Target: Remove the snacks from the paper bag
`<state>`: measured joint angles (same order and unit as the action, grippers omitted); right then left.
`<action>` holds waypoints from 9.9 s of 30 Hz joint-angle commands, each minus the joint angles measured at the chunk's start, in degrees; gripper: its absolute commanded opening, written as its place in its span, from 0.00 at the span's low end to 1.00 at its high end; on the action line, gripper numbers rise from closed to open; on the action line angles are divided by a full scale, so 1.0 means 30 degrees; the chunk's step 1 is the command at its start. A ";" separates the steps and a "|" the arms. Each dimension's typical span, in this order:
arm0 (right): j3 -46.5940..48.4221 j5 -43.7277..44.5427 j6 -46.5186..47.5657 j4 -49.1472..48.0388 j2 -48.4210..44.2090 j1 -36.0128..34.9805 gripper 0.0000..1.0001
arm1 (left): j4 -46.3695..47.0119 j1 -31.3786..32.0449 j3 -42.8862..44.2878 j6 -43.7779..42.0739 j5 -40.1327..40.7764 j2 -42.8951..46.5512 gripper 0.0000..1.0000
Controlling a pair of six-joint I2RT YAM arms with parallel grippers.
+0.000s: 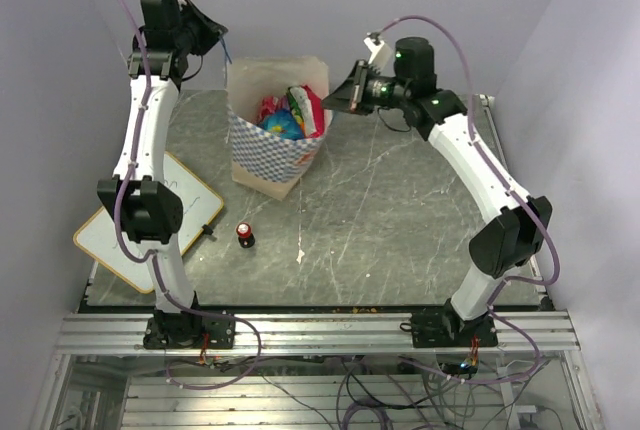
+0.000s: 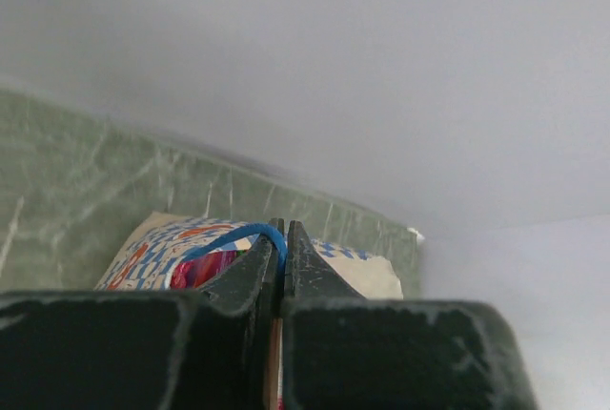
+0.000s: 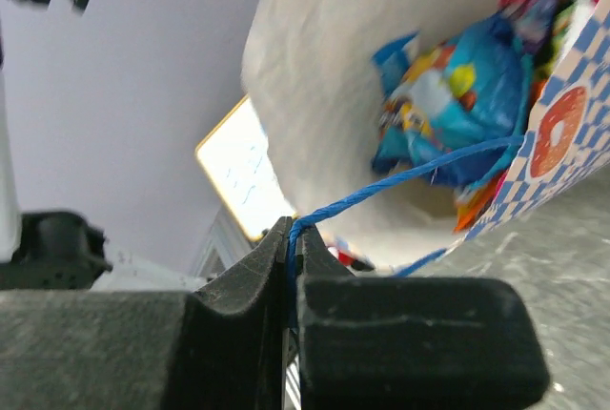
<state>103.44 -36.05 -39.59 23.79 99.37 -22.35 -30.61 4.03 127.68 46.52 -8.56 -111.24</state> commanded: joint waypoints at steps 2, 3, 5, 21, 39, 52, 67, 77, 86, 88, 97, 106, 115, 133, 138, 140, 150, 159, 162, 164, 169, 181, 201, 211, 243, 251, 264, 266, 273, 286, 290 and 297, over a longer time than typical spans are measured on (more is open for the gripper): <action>-0.0267 -0.1058 -0.0191 -0.1847 -0.0162 -0.1439 0.01 | 0.8172 -0.0811 0.2130 -0.1320 -0.1588 0.0708 0.07; -0.0653 -0.1072 -0.0235 -0.1974 -0.0198 -0.1476 0.01 | 0.8701 -0.0805 0.1750 -0.0898 -0.2116 0.0670 0.07; -0.1510 -0.1143 -0.0486 -0.2280 -0.0298 -0.1486 0.01 | 1.0482 -0.0707 0.0383 0.0523 -0.3721 0.0783 0.07; -0.5351 -0.1179 0.3163 0.0938 -0.1550 -0.1801 0.02 | 1.1882 0.3592 -0.3219 0.1514 -0.7834 0.1246 0.07; -0.6711 0.0205 0.8564 0.4223 -0.2791 -0.5202 0.06 | 0.8807 0.5548 -0.8682 0.0216 -0.9255 0.5267 0.07; -0.6046 0.5939 0.8807 0.5989 -0.3269 -0.6051 0.21 | 0.4050 0.5570 -0.9423 -0.2328 -0.7929 0.7426 0.07; -0.7050 1.2827 0.9198 0.7176 -0.7778 -0.4654 0.87 | 0.2711 0.5230 -0.9081 -0.2279 -0.8086 0.7362 0.07; -0.5182 0.9725 0.8775 0.0706 -0.3402 -0.4358 0.89 | 0.2783 0.5114 -0.8942 -0.0865 -0.8542 0.7320 0.07; -0.8777 0.9475 0.9529 -1.0389 -0.1113 -0.4667 0.84 | 0.1181 0.5043 -0.7545 0.0079 -0.8664 0.6441 0.07; -0.8551 0.9719 0.9761 -1.0987 -0.0110 -0.4831 0.81 | 0.1072 0.5039 -0.7760 0.0287 -0.8712 0.6529 0.07; -0.7372 1.1641 0.9592 -1.1278 0.3233 -0.4978 0.61 | 0.1467 0.4955 -0.8227 0.0967 -0.8494 0.6684 0.07; -0.7294 1.0219 0.8934 -1.2458 0.4522 -0.5008 0.48 | 0.0228 0.4925 -0.7475 0.0582 -0.8686 0.6304 0.07; -0.6748 0.9714 0.8069 -1.2273 0.5647 -0.5060 0.58 | 0.1135 0.4925 -0.7775 0.1183 -0.8555 0.6384 0.07; -0.4682 1.0008 0.8341 -0.6729 0.1943 -0.5009 0.00 | 0.1280 0.4925 -0.8786 0.1914 -0.6984 0.7538 0.07; -0.5702 1.1284 0.8749 -0.4331 -0.1786 -0.4835 0.00 | 0.0986 0.4896 -0.9075 0.1630 -0.6341 0.7814 0.07; -0.6199 1.2420 0.8815 -0.3513 -0.3459 -0.4735 0.00 | 0.1026 0.4875 -0.9263 0.1455 -0.6009 0.7958 0.07; -0.5667 1.8429 0.9968 0.0607 -0.9866 -0.4478 0.00 | 0.1096 0.4867 -0.9624 0.0972 -0.5366 0.8252 0.07; -0.5832 2.4821 1.1242 -0.0036 -1.0505 -0.3228 0.00 | 0.0349 0.4837 -0.8888 0.0827 -0.6110 0.7965 0.07; -0.6357 2.3357 1.0253 -0.1101 -0.9787 -0.0972 0.00 | 0.0330 0.4838 -0.8890 0.0938 -0.6447 0.7903 0.07; -0.6704 2.2353 0.9702 -0.2022 -0.9008 0.0299 0.00 | 0.0383 0.4837 -0.8997 0.1082 -0.6671 0.7864 0.07; -0.6020 2.1502 0.9511 -0.4541 -0.5884 0.1147 0.00 | 0.0070 0.4837 -0.8934 0.1170 -0.7180 0.7610 0.07; -0.3902 1.9564 0.7817 -0.9069 -0.0262 0.3972 0.00 | -0.1296 0.4807 -0.8179 0.0872 -0.7108 0.7149 0.07; -1.9502 1.9639 0.2136 -1.2664 -0.2364 1.1464 0.21 | -0.0974 0.4808 -0.8401 0.1020 -0.7939 0.6893 0.07; -1.8116 2.1701 0.0697 -0.6429 -0.3356 1.1551 0.27 | -0.0116 0.4808 -0.9141 0.1357 -0.8401 0.7437 0.07; -1.2681 0.8358 0.5201 -0.3977 -0.8208 -0.3396 0.60 | 0.3126 0.5832 -1.2236 0.2895 -0.8851 0.9659 0.07; -1.1491 1.8234 0.1778 -0.4674 -0.4891 -0.7137 0.59 | 0.2947 0.5834 -1.2084 0.3098 -0.8971 0.9305 0.07; -1.1785 2.3256 0.0120 -1.0679 -0.0889 -0.6940 0.61 | 0.0960 0.5833 -1.0130 0.2609 -0.9637 0.8304 0.07; -1.1205 2.4118 0.0057 -1.0848 -0.0168 -0.6886 0.64 | 0.0661 0.5830 -1.0099 0.2502 -0.9687 0.8407 0.07; -0.9496 2.5993 0.0000 -1.0758 0.2195 -0.6550 0.73 | 0.0323 0.5818 -1.0409 0.2442 -0.9811 0.8848 0.07; -0.7998 2.5245 0.0847 -1.2139 0.5067 -0.5996 0.67 | -0.0257 0.5804 -1.0577 0.1948 -0.9826 0.9318 0.07; -0.8053 2.4981 0.1070 -1.2590 0.5165 -0.5996 0.59 | -0.1022 0.5804 -1.0073 0.1501 -0.9550 0.9220 0.07; -0.7576 2.4631 0.1104 -1.2275 0.5152 -0.5927 0.24 | -0.0872 0.5777 -1.0140 0.1673 -0.9518 0.9295 0.07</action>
<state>78.26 37.30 -36.34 -11.68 114.43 -40.49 -32.86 20.84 95.09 52.03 -35.22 -85.23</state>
